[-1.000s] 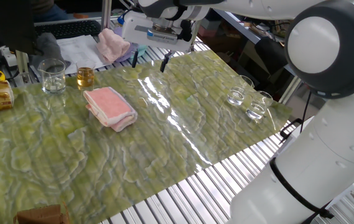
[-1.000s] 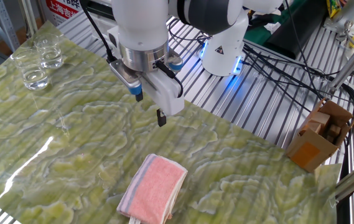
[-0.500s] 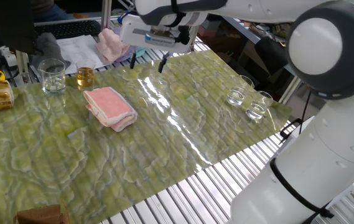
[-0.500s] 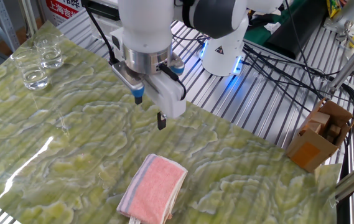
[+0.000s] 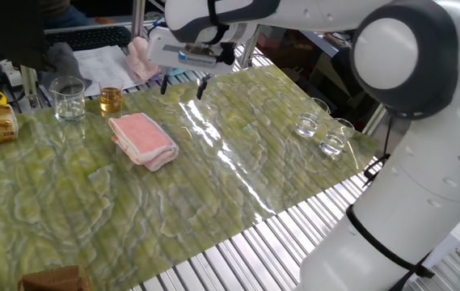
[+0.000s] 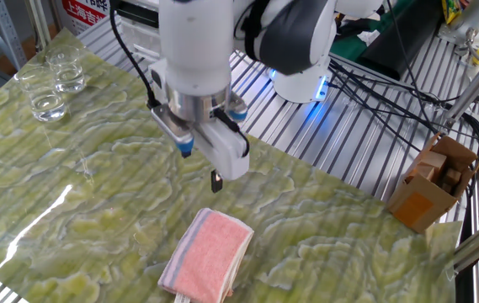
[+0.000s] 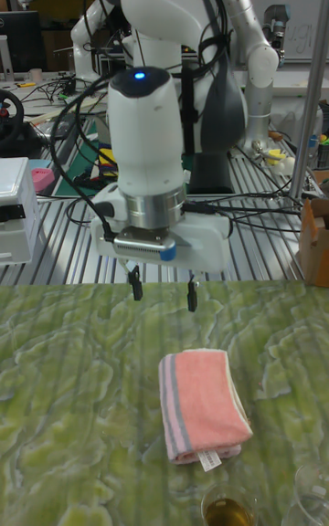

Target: Clean the table with a cloth

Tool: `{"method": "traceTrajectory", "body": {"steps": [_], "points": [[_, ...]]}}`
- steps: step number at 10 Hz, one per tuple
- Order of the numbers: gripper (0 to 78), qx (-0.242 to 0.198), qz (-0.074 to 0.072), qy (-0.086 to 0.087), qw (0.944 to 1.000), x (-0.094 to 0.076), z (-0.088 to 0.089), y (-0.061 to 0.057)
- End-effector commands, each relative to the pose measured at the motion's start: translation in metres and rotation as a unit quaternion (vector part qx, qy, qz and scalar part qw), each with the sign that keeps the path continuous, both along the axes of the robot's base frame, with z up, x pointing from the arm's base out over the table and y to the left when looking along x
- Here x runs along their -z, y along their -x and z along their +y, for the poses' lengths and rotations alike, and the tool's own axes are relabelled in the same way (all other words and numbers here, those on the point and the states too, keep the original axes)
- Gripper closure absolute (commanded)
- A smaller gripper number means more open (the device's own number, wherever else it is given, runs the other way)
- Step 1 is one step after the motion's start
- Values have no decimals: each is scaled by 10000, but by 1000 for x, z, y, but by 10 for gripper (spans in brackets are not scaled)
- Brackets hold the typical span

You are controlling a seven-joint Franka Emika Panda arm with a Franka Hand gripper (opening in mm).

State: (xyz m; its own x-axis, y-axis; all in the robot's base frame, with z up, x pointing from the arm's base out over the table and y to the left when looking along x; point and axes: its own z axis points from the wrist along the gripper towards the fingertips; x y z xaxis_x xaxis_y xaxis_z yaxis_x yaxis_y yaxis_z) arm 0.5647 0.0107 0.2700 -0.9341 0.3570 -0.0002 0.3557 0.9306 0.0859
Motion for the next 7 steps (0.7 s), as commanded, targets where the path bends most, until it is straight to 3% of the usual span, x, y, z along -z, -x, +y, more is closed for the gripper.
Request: {"method": "traceTrajectory", "body": {"steps": [1, 7], "points": [[1, 20, -26, -9, 10000, 18, 5, -11], [1, 120, -86, -82, 9999, 49, 7, -28]]}}
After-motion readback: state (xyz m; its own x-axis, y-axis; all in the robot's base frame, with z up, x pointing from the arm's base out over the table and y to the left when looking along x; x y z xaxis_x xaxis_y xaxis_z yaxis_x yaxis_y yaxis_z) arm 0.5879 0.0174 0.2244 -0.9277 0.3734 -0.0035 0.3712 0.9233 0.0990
